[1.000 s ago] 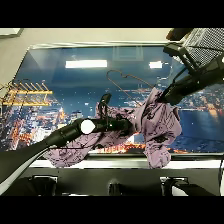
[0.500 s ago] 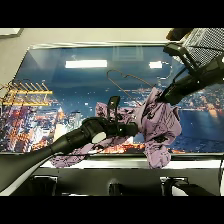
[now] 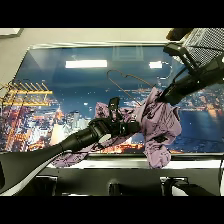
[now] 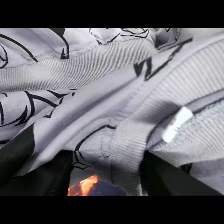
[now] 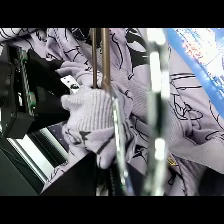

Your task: Fold the clothes and pants, and hang the long-sleeved shirts on hangers.

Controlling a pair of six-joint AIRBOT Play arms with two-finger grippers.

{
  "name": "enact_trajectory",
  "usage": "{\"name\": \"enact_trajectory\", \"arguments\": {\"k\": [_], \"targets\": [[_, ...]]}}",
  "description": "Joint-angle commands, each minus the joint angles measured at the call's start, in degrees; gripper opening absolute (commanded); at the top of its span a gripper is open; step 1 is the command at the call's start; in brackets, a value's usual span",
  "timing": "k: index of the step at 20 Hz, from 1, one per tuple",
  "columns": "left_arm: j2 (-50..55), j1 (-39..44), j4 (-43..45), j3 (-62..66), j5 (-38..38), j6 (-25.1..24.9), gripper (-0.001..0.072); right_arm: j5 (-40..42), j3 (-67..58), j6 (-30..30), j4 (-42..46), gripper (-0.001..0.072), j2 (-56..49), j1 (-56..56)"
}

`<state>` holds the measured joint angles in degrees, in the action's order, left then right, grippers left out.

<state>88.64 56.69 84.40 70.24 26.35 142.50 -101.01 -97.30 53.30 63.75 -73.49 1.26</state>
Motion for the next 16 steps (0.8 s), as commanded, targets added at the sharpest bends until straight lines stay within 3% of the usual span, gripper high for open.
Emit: {"name": "enact_trajectory", "arguments": {"k": [1,7,8,9,12,16], "targets": [[0.28,0.85,-3.91,0.07,-1.36,0.68,0.0450,0.02,0.02,0.09,-0.02,0.0035,0.02,0.00],[0.37,1.53,-4.48,0.07,-1.31,0.72,0.0422,0.00,0.02,0.11,-0.02,0.0035,0.04,0.00],[0.37,1.31,-4.48,0.04,-1.29,0.61,0.0182,-0.02,0.02,0.11,-0.02,0.0035,0.04,0.00],[0.33,1.22,-4.48,0.07,-1.40,0.55,0.0026,-0.09,0.02,0.15,-0.02,0.0035,0.04,0.00],[-0.63,-1.22,-4.44,0.07,2.32,0.24,0.0023,-1.07,0.02,0.13,0.85,0.0035,0.13,0.00],[-3.87,-10.49,-4.48,2.12,10.56,-12.09,0.0023,-0.57,0.11,1.27,0.22,0.0034,0.83,0.50]]}}
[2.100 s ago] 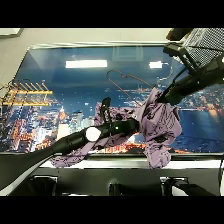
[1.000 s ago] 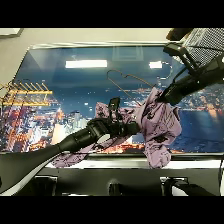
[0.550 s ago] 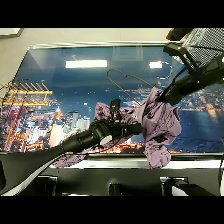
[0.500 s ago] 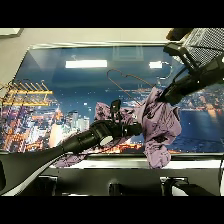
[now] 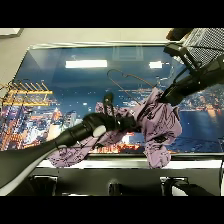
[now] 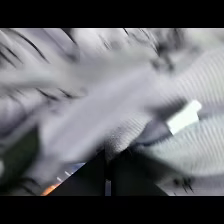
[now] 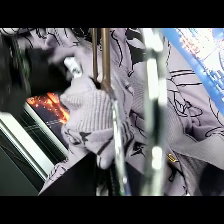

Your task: Fold the clothes and pants, and hang the long-sleeved shirts on hangers.

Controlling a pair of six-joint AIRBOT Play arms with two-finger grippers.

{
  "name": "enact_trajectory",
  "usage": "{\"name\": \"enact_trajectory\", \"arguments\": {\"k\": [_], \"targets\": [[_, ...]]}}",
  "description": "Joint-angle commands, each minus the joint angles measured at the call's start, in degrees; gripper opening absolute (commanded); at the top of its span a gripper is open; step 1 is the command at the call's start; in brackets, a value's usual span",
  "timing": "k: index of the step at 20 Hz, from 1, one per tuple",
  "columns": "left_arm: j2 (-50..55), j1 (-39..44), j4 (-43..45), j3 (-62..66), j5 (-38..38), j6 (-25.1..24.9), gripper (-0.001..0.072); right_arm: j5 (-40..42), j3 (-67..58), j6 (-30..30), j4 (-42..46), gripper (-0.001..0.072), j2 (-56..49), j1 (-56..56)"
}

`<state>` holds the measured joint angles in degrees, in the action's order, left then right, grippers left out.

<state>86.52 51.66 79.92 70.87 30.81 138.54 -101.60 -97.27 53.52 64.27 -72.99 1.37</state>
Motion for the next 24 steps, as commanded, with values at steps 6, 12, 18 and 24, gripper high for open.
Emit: {"name": "enact_trajectory", "arguments": {"k": [6,12,18,24], "targets": [[-1.79,-19.02,-0.59,12.28,17.86,-23.54,0.0023,5.81,2.64,3.74,8.37,0.0033,-0.11,9.90],[-0.13,-25.99,-8.57,12.63,18.51,-30.62,0.0023,3.65,2.64,7.54,9.03,0.0032,-0.09,15.30],[0.81,-28.57,-8.52,12.63,18.49,-32.79,0.0023,-0.59,2.64,11.91,10.38,0.0032,-0.09,18.67],[1.09,-30.25,-8.63,12.70,17.73,-35.74,0.0024,-2.60,2.67,14.78,10.38,0.0031,1.86,18.67]]}}
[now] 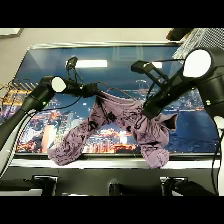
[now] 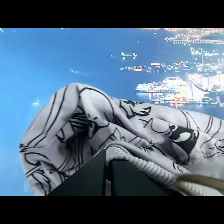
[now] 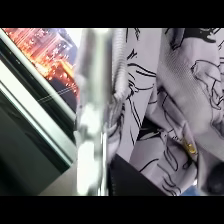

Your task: Fold the clothes and pants, and hang the long-sleeved shirts on hangers.

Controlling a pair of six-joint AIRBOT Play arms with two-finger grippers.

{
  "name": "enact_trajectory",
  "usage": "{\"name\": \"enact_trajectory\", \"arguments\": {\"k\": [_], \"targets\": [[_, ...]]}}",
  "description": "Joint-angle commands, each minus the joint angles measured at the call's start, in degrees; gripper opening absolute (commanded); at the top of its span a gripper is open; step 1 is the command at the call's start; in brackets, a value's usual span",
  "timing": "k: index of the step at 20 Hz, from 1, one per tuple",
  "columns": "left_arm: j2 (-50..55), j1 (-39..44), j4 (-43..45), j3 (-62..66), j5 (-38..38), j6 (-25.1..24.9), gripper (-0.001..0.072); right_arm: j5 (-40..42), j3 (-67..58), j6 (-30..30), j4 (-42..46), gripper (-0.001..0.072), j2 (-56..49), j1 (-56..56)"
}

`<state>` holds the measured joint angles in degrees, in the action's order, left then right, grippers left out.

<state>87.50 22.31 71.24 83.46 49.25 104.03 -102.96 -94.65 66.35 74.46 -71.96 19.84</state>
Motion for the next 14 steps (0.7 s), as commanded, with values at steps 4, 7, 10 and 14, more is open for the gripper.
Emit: {"name": "enact_trajectory", "arguments": {"k": [4,7,10,14], "targets": [[0.07,-1.20,-0.81,3.67,-0.59,-2.49,0.0024,0.00,1.36,0.76,0.20,0.0031,0.17,0.20],[0.07,-1.20,-1.60,5.46,-0.17,-2.51,0.0024,1.11,1.36,0.74,0.33,0.0031,-1.29,0.20],[0.04,-1.14,-2.62,6.40,-0.17,-2.51,0.0023,1.57,1.36,0.74,0.15,0.0031,-2.89,0.20],[-0.33,-1.14,-3.17,9.53,1.75,-2.51,0.0024,4.07,1.36,0.81,0.20,0.0031,-6.10,0.20]]}}
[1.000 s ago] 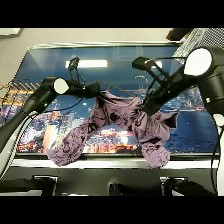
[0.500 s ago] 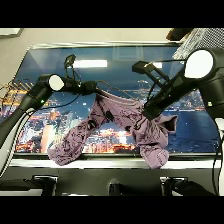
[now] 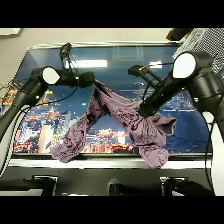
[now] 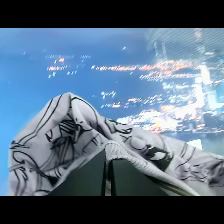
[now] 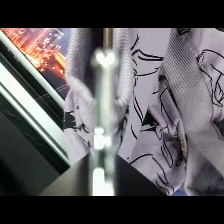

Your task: Fold the clothes and pants, and hang the long-sleeved shirts on hangers.

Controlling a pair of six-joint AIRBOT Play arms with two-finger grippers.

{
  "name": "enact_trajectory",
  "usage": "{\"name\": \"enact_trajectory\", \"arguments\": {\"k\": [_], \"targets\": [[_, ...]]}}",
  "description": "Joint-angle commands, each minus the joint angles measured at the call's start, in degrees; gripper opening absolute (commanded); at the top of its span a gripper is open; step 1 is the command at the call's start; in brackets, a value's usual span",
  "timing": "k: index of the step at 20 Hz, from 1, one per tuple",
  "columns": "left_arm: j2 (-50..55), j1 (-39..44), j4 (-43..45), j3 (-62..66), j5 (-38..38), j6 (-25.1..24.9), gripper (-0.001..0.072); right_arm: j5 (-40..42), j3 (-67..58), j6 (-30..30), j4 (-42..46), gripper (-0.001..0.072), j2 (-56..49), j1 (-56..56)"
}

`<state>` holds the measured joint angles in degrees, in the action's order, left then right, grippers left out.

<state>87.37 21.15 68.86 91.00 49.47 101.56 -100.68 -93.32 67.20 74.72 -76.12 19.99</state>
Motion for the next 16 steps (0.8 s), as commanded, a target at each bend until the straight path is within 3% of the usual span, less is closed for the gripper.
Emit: {"name": "enact_trajectory", "arguments": {"k": [1,6,10,14,16], "targets": [[-0.26,0.02,-0.81,3.02,2.62,-0.04,0.0024,1.90,0.02,-0.04,-0.07,0.0031,-2.64,0.04],[-1.16,0.02,-1.01,9.31,7.48,0.00,0.0024,5.66,0.02,2.34,2.64,0.0031,-6.62,3.56],[-4.07,-0.15,-0.66,14.75,18.23,0.79,0.0023,10.97,0.00,10.16,12.57,0.0031,-8.83,8.92],[-6.71,0.61,1.16,14.47,30.88,3.93,0.0023,11.96,-0.02,13.00,12.81,0.0031,-8.35,11.41],[-6.75,3.30,1.14,11.67,31.52,3.87,0.0023,12.28,-0.07,12.96,12.37,0.0031,-7.63,13.18]]}}
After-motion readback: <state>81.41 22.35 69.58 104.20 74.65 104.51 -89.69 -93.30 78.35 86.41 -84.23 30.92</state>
